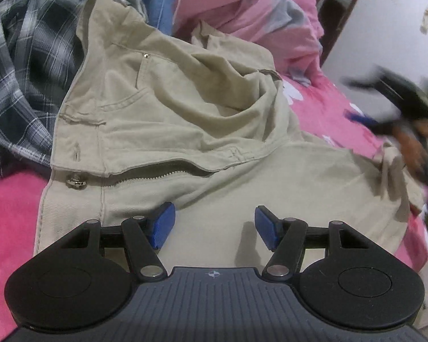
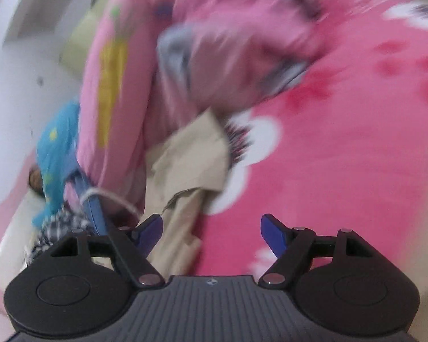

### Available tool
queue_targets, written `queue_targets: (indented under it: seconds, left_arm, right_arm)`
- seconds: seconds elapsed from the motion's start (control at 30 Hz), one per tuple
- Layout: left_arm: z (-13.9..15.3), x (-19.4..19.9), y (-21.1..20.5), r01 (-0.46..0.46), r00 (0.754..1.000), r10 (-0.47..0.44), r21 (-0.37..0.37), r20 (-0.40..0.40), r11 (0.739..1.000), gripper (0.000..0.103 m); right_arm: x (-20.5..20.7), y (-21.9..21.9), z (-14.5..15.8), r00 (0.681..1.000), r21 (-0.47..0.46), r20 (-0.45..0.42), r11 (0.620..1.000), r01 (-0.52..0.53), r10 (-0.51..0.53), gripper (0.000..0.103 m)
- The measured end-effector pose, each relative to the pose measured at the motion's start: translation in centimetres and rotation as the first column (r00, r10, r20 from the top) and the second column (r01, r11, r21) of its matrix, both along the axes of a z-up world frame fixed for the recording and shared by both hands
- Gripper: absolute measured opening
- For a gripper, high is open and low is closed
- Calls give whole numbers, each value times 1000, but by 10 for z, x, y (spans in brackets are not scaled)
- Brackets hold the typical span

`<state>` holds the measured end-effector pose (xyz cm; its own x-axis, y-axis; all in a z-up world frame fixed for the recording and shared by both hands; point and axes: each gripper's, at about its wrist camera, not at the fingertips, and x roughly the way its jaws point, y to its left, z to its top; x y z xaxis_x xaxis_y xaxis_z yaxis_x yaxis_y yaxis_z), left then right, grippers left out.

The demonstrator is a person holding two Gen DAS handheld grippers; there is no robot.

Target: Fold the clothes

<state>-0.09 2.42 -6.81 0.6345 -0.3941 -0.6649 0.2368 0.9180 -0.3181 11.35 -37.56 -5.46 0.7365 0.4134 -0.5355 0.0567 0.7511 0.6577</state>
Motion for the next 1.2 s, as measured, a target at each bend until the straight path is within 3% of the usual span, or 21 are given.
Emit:
queue_targets:
  seconds: [0.03, 0.13, 0.2, 0.23, 0.27, 0.3, 0.37, 0.53, 0.67, 0.8, 0.87, 0.93, 1.0, 1.07, 1.13, 1.2]
  left_arm:
    - [-1, -1, -1, 7, 1000, -7, 12, 9, 1000, 62]
    - [-2, -4, -6, 27, 999, -29, 54, 42, 998, 63]
    - [-3, -6, -8, 37, 997, -42, 73, 59, 997, 64]
    - [-4, -6, -9, 41, 997, -47, 81, 65, 996, 65]
    - [-5, -6, -9, 44, 996, -50, 84, 70, 995, 65]
    - [-5, -7, -9, 47, 996, -54, 87, 75, 995, 65]
    - [-7, -7, -8, 44, 995, -50, 78, 84, 996, 67]
    - [-9, -5, -13, 40, 994, -48, 85, 97, 996, 71]
    - [-7, -3, -11, 30, 996, -35, 66, 81, 997, 72]
    - [-4, 0, -5, 13, 999, -14, 16, 53, 1000, 71]
    - [-1, 2, -2, 1, 999, 0, -8, 37, 1000, 71]
    - [1, 4, 1, -11, 1000, 11, -28, 23, 1000, 71]
    - [3, 5, 2, -21, 1000, 21, -38, 11, 999, 71]
    - [5, 7, 2, -30, 1000, 30, -43, 4, 999, 71]
    - [8, 7, -1, -33, 999, 33, -32, 6, 999, 71]
    - [11, 7, -3, -30, 999, 31, -15, 12, 999, 71]
  right_arm:
    - [28, 15, -4, 999, -1, -23, 999, -35, 35, 78]
    - [91, 39, -31, 995, -66, -101, 998, 9, -16, 75]
    - [122, 43, -56, 985, -15, -166, 999, 46, -47, 68]
    - [124, 40, -60, 986, 36, -154, 997, 64, -57, 51]
    - [124, 36, -62, 989, 92, -143, 994, 63, -50, 16]
    - [117, 32, -57, 992, 130, -108, 989, 73, -59, 11]
    - [103, 25, -48, 996, 204, -37, 975, 90, -84, 10]
    - [52, 2, 16, 979, 219, 169, 973, 75, -113, 9]
    - [9, -36, 82, 922, 290, 339, 953, 87, -188, 7]
    - [-28, -80, 143, 811, 345, 494, 927, 148, -314, 1]
    - [-47, -105, 171, 757, 339, 538, 918, 208, -370, 1]
    - [-60, -128, 187, 724, 350, 539, 896, 273, -431, 1]
    - [-67, -143, 193, 725, 317, 513, 887, 337, -459, 1]
    - [-63, -145, 189, 782, 220, 452, 903, 369, -429, 4]
    - [-52, -129, 176, 863, 56, 380, 939, 338, -333, 8]
    - [-39, -95, 153, 939, -141, 297, 964, 224, -174, 26]
